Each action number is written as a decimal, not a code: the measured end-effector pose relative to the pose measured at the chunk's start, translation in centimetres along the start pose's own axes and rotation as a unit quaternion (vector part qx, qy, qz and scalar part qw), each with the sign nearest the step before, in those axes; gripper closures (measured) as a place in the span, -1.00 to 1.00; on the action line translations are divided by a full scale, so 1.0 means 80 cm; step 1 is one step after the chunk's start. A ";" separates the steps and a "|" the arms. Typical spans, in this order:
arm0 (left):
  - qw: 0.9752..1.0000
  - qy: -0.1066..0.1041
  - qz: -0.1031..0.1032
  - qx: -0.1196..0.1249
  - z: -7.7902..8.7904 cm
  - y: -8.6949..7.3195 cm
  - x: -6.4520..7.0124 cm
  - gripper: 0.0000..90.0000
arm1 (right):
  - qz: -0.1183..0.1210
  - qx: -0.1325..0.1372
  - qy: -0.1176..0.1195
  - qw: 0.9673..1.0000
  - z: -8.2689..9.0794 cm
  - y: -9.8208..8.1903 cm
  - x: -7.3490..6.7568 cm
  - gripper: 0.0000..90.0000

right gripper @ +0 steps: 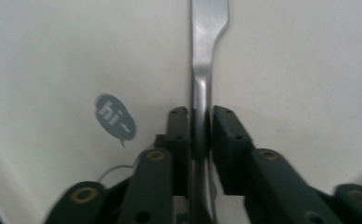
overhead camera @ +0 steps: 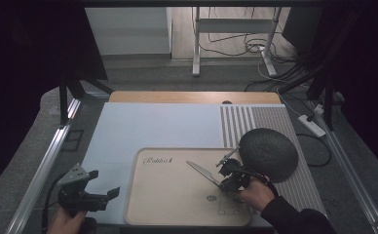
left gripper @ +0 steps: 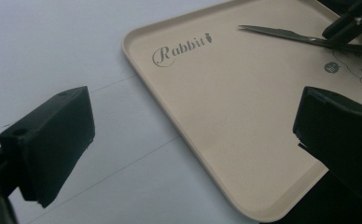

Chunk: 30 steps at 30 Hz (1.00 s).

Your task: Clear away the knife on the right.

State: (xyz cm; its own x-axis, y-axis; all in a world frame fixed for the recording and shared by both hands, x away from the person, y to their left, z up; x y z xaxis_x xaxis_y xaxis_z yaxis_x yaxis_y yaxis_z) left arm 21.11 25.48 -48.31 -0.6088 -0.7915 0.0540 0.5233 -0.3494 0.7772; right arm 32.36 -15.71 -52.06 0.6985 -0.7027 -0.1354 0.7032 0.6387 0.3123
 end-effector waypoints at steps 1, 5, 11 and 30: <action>1.000 0.000 0.000 0.000 0.000 0.000 0.000 -1.00 | 0.002 0.012 -0.001 1.000 0.005 0.003 0.001 0.54; 1.000 0.000 0.001 -0.002 -0.001 0.000 0.000 -1.00 | 0.025 0.038 0.009 0.999 0.016 0.017 0.002 0.68; 1.000 0.002 -0.002 -0.005 -0.002 0.001 0.000 -1.00 | 0.083 0.023 0.027 0.996 -0.003 0.042 -0.017 0.99; 1.000 0.003 -0.006 -0.007 -0.001 0.000 0.001 -0.99 | 0.103 0.011 -0.019 0.994 -0.031 0.065 0.001 0.99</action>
State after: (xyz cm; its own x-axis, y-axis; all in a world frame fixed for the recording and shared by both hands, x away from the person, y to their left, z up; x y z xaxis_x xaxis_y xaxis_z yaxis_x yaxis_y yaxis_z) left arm 21.08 25.35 -48.34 -0.6121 -0.7897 0.0406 0.5233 -0.3661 0.7695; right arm 36.40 -11.64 -52.81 0.8213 -0.5697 -0.0302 0.5424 0.7634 0.3508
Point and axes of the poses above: each handheld gripper's, and its own axes: z roughly backward along the jaws, y roughly out of its top, x roughly to its right, the point moved 3 cm from there along -z, roughly forward along the jaws, and after that the axes turned 9 degrees about -z, right-handed, at the moved point
